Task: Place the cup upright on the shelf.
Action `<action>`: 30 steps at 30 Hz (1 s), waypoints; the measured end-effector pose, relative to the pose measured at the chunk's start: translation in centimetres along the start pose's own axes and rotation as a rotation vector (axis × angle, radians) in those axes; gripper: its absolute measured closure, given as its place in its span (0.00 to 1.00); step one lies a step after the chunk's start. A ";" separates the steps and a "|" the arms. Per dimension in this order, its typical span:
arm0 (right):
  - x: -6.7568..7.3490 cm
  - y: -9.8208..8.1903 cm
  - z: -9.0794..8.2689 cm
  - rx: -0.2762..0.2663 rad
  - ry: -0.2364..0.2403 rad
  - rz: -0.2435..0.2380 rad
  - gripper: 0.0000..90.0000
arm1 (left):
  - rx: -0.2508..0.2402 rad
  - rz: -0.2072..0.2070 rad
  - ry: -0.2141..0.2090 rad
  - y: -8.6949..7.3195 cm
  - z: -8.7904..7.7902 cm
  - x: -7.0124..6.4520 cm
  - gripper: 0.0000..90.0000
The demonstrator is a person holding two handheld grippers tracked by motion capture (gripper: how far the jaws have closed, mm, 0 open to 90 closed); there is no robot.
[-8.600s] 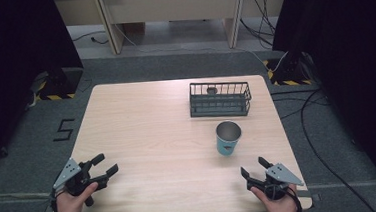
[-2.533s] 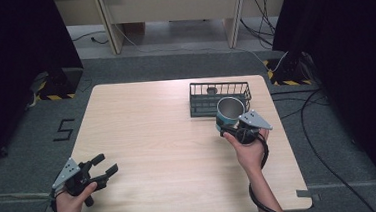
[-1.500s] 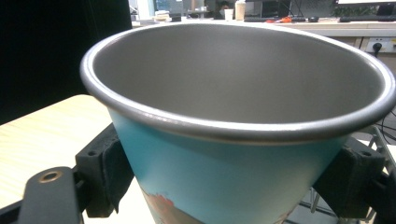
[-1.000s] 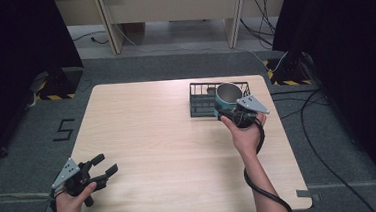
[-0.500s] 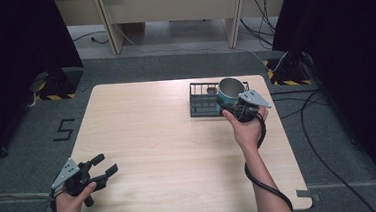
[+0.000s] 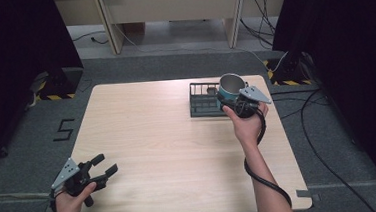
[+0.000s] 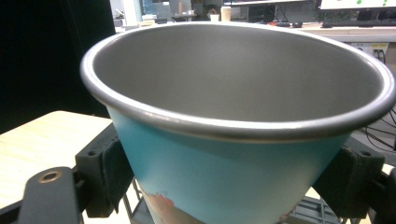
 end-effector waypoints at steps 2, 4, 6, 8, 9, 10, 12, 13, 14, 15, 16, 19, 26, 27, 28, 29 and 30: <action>-0.1 0.1 0.2 0.000 -0.002 -0.001 0.20 | 0.001 0.001 0.000 0.0 0.0 0.0 0.26; -0.2 0.2 0.3 0.001 -0.004 0.001 0.20 | 0.000 0.000 0.000 0.0 0.0 0.0 0.26; -0.3 0.2 0.4 0.000 -0.005 0.003 0.20 | -0.001 0.000 0.000 0.0 0.0 0.0 0.26; -0.4 0.2 0.6 0.003 -0.009 0.006 0.20 | 0.000 0.000 -0.001 0.0 0.0 0.0 0.26; -0.4 0.2 0.6 0.004 -0.009 0.009 0.20 | 0.000 0.000 -0.001 0.0 0.0 0.0 0.26; -0.4 0.2 0.6 0.004 -0.009 0.009 0.20 | 0.000 0.000 -0.001 0.0 0.0 0.0 0.26; -0.5 0.0 0.8 0.009 -0.011 0.014 0.20 | -0.001 -0.001 -0.002 0.0 0.0 0.0 0.26; -0.5 0.0 0.9 0.008 -0.011 0.013 0.20 | -0.001 -0.001 -0.002 0.0 0.0 0.0 0.26; -0.5 0.0 1.0 0.008 -0.012 0.013 0.20 | -0.001 -0.001 -0.001 0.0 0.0 0.0 0.26; -0.5 0.0 1.0 0.010 -0.013 0.014 0.20 | -0.001 -0.002 -0.001 0.0 0.0 0.0 0.26; -0.5 0.0 1.0 0.010 -0.013 0.014 0.20 | -0.001 -0.002 -0.001 0.0 0.0 0.0 0.26; -0.5 0.0 1.2 0.010 -0.013 0.014 0.20 | 0.000 -0.003 0.000 0.0 0.0 0.1 0.26; -0.6 0.3 1.6 0.010 -0.015 0.015 0.20 | 0.000 -0.003 0.000 0.0 0.0 0.0 0.26; -0.6 0.4 1.7 0.011 -0.016 0.015 0.20 | 0.000 -0.003 0.000 0.0 0.0 0.1 0.26; -0.7 0.4 1.8 0.012 -0.017 0.015 0.20 | -0.001 -0.003 0.000 0.0 0.0 0.0 0.26; -0.7 0.4 1.8 0.012 -0.017 0.015 0.20 | -0.001 -0.003 0.000 0.0 0.0 0.0 0.26; -0.7 0.4 2.0 0.013 -0.019 0.016 0.20 | 0.000 -0.003 -0.001 0.0 0.0 0.0 0.26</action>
Point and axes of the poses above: each handheld gripper's, and its own axes: z roughly forward along the jaws, y roughly out of its top, x roughly to its left, the point moved 9 cm from there along z, roughly forward along the jaws, and after that the axes turned 3 degrees about -x, right-handed, at the moved point
